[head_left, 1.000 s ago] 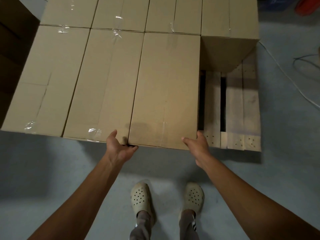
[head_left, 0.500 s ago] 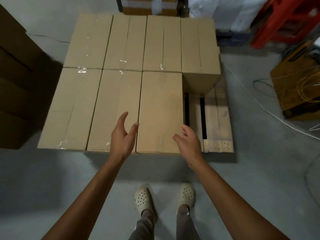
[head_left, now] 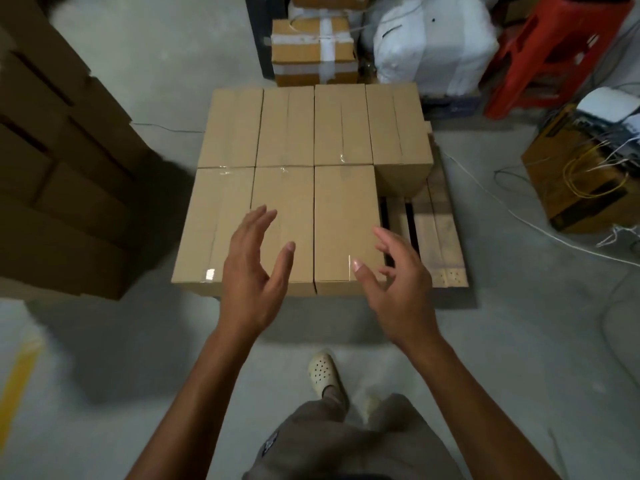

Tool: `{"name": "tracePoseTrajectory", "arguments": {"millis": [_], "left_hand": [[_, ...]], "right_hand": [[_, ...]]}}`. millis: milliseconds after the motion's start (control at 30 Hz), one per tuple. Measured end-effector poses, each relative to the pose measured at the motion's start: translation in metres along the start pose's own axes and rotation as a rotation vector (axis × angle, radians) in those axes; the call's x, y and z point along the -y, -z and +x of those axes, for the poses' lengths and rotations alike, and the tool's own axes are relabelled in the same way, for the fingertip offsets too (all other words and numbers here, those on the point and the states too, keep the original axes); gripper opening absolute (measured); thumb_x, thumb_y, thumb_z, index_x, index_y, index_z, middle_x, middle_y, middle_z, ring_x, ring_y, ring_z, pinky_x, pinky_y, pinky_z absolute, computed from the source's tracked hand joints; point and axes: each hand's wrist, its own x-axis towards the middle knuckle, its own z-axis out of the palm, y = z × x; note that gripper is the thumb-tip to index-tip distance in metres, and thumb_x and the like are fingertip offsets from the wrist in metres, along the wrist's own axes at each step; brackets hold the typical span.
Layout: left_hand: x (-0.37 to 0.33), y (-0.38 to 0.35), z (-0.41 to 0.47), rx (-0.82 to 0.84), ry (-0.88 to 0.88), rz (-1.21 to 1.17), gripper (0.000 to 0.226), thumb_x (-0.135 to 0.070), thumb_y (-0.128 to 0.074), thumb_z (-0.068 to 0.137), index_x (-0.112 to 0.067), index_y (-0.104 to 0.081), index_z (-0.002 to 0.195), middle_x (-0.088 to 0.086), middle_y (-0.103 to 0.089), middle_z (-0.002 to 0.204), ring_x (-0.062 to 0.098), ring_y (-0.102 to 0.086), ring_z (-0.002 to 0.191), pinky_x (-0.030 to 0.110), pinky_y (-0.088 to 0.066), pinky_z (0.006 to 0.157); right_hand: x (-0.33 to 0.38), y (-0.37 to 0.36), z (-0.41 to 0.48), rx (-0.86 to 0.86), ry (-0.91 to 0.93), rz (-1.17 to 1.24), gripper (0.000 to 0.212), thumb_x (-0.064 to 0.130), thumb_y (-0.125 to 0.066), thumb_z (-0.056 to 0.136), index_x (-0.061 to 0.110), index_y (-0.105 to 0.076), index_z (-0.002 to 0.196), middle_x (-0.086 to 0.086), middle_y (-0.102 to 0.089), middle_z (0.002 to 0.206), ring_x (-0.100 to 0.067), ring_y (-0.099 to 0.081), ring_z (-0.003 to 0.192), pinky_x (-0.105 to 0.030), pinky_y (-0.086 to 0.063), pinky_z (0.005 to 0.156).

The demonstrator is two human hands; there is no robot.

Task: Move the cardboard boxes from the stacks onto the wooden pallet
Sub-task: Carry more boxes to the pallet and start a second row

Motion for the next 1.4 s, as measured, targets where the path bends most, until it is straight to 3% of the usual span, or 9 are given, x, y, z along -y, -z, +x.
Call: {"name": "tracePoseTrajectory", "arguments": {"millis": [167, 267, 367, 567, 667, 867, 1100, 1267, 1400], "left_hand": [[-0.006, 0.050, -0.057, -0.093, -0.012, 0.084, 0.054, -0.040, -0.055, 0.097, -0.021, -0.046, 0.147, 0.002, -0.031, 0.161, 0.019, -0.033, 0.146, 0.025, -0.028, 0.107], [-0.007, 0.076, -0.092, -0.165, 0.035, 0.097, 0.055, -0.044, -0.053, 0.096, -0.024, -0.045, 0.147, -0.001, -0.026, 0.164, 0.018, -0.030, 0.147, 0.038, -0.030, 0.109], [-0.010, 0.104, -0.121, -0.260, 0.091, 0.089, 0.056, -0.046, -0.053, 0.094, -0.025, -0.047, 0.145, -0.003, -0.024, 0.165, 0.012, -0.027, 0.145, 0.041, -0.031, 0.108], [0.002, 0.182, -0.153, -0.432, 0.148, 0.130, 0.056, -0.043, -0.054, 0.094, -0.019, -0.049, 0.145, 0.003, -0.029, 0.163, 0.022, -0.034, 0.146, 0.050, -0.038, 0.112], [0.024, 0.228, -0.158, -0.528, 0.153, 0.170, 0.053, -0.035, -0.060, 0.097, -0.015, -0.050, 0.145, 0.003, -0.030, 0.162, 0.013, -0.030, 0.144, 0.040, -0.034, 0.111], [0.088, 0.332, -0.137, -0.630, 0.124, 0.220, 0.056, -0.038, -0.056, 0.095, -0.015, -0.048, 0.145, 0.007, -0.030, 0.161, 0.010, -0.027, 0.141, 0.027, -0.029, 0.106], [0.180, 0.458, -0.092, -0.664, 0.104, 0.277, 0.057, -0.038, -0.057, 0.097, -0.018, -0.043, 0.148, 0.008, -0.027, 0.162, 0.015, -0.026, 0.145, 0.034, -0.028, 0.109], [0.231, 0.530, -0.044, -0.663, 0.123, 0.204, 0.069, -0.044, -0.054, 0.092, -0.016, -0.035, 0.152, 0.010, -0.033, 0.160, 0.024, -0.032, 0.146, 0.046, -0.035, 0.115], [0.270, 0.573, 0.009, -0.681, 0.130, 0.219, 0.069, -0.043, -0.056, 0.094, -0.014, -0.034, 0.153, 0.013, -0.035, 0.159, 0.028, -0.035, 0.145, 0.052, -0.037, 0.114]], "right_hand": [[0.031, 0.004, -0.036, 0.045, 0.179, -0.030, 0.067, 0.051, -0.056, 0.089, 0.019, -0.048, 0.147, 0.006, -0.048, 0.147, -0.005, -0.049, 0.131, -0.022, -0.051, 0.096], [0.051, -0.001, -0.053, 0.096, 0.240, 0.003, 0.066, 0.053, -0.055, 0.088, 0.023, -0.047, 0.146, 0.010, -0.046, 0.146, -0.003, -0.047, 0.131, -0.021, -0.051, 0.094], [0.076, -0.014, -0.069, 0.151, 0.309, 0.039, 0.066, 0.053, -0.055, 0.088, 0.024, -0.046, 0.147, 0.013, -0.045, 0.147, -0.003, -0.047, 0.131, -0.021, -0.051, 0.094], [0.132, -0.067, -0.093, 0.260, 0.414, 0.100, 0.064, 0.051, -0.058, 0.089, 0.027, -0.046, 0.147, 0.009, -0.049, 0.147, -0.001, -0.048, 0.128, -0.016, -0.050, 0.092], [0.164, -0.104, -0.096, 0.313, 0.447, 0.142, 0.062, 0.050, -0.060, 0.089, 0.030, -0.046, 0.146, 0.012, -0.050, 0.145, 0.003, -0.049, 0.125, -0.009, -0.048, 0.089], [0.246, -0.208, -0.086, 0.368, 0.530, 0.219, 0.053, 0.047, -0.059, 0.090, 0.037, -0.045, 0.141, 0.013, -0.050, 0.143, 0.003, -0.051, 0.123, -0.009, -0.048, 0.089], [0.336, -0.351, -0.061, 0.392, 0.552, 0.288, 0.047, 0.031, -0.067, 0.095, 0.039, -0.045, 0.135, 0.006, -0.053, 0.142, 0.003, -0.052, 0.116, -0.001, -0.046, 0.080], [0.385, -0.420, -0.023, 0.371, 0.517, 0.312, 0.050, 0.041, -0.065, 0.093, 0.034, -0.048, 0.139, 0.008, -0.055, 0.137, 0.002, -0.055, 0.114, 0.002, -0.044, 0.075], [0.417, -0.465, 0.028, 0.326, 0.508, 0.280, 0.050, 0.034, -0.064, 0.095, 0.029, -0.048, 0.142, 0.008, -0.053, 0.140, -0.004, -0.051, 0.121, 0.004, -0.042, 0.070]]}}
